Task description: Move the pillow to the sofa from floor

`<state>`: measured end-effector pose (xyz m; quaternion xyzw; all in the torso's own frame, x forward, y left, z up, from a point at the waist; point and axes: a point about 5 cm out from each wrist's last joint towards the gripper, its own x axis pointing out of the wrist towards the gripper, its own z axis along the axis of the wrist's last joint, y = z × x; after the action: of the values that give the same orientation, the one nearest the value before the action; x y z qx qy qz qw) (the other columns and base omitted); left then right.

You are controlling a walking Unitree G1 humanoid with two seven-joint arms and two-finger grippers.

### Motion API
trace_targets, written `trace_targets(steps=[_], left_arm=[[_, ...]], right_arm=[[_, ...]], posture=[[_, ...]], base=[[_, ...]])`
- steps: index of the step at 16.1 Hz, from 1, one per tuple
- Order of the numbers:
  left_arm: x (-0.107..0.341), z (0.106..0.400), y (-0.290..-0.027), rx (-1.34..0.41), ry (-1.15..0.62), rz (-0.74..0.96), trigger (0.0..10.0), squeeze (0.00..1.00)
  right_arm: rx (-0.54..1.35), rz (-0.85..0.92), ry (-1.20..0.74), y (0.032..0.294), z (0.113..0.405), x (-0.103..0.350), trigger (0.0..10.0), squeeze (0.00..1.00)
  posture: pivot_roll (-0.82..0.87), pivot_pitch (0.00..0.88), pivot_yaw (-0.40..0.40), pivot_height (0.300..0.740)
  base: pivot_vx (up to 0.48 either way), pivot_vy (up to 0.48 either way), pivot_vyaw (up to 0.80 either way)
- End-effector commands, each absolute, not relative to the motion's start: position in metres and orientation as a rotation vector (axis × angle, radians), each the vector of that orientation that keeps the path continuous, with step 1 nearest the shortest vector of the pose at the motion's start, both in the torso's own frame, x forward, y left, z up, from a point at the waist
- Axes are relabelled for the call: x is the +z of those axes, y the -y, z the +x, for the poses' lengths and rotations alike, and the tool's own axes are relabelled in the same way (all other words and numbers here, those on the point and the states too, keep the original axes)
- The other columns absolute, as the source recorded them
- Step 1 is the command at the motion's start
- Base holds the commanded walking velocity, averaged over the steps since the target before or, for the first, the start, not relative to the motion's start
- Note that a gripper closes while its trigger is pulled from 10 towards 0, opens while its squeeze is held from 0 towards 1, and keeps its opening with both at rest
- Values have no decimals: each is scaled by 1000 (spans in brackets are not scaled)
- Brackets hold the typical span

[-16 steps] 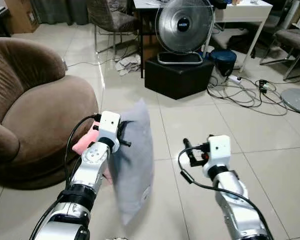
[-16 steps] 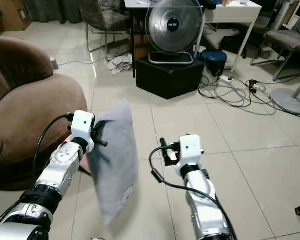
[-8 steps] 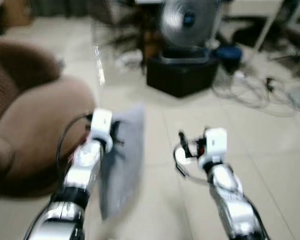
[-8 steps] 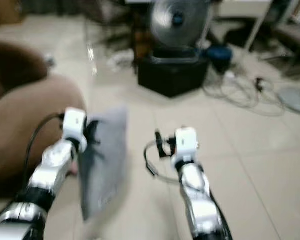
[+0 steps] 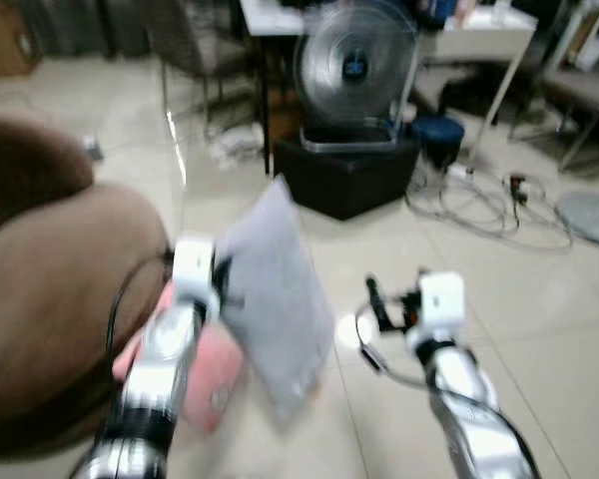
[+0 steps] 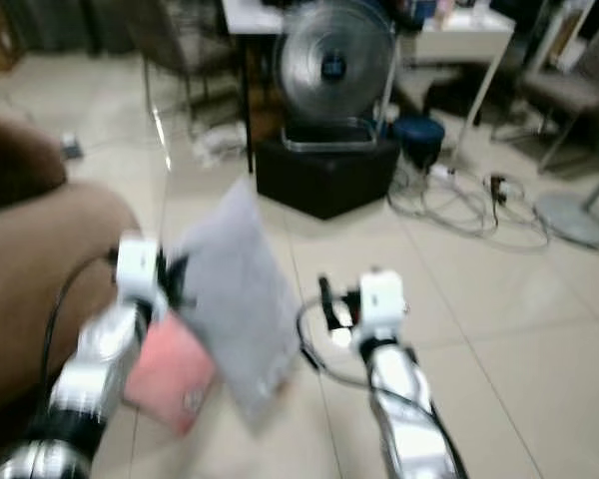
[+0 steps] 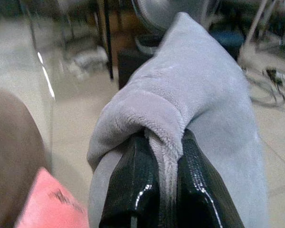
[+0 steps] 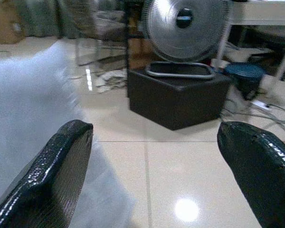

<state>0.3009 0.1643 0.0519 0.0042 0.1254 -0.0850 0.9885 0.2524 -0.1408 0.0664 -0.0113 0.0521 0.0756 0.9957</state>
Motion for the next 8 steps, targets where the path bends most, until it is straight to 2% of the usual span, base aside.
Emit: trace_targets(steps=[1,3,6,8], left_arm=[[67,306,-152,-210,-199,-1,0,0],[70,304,-152,-199,-198,-17,0,0],[74,285,-162,-200,-221,-23,0,0],[77,293,-161,-203,-222,-3,0,0]], right_arm=[[131,-31,-112,148,252,67,10000,43],[123,-29,-110,150,252,67,10000,43],[113,-28,-129,153,245,64,10000,43],[120,-24,-135,148,247,61,10000,43]], posture=[[113,7,4,740],[118,2,8,740],[122,1,8,740],[127,0,13,740]], base=[[480,0,0],[480,0,0],[480,0,0],[480,0,0]])
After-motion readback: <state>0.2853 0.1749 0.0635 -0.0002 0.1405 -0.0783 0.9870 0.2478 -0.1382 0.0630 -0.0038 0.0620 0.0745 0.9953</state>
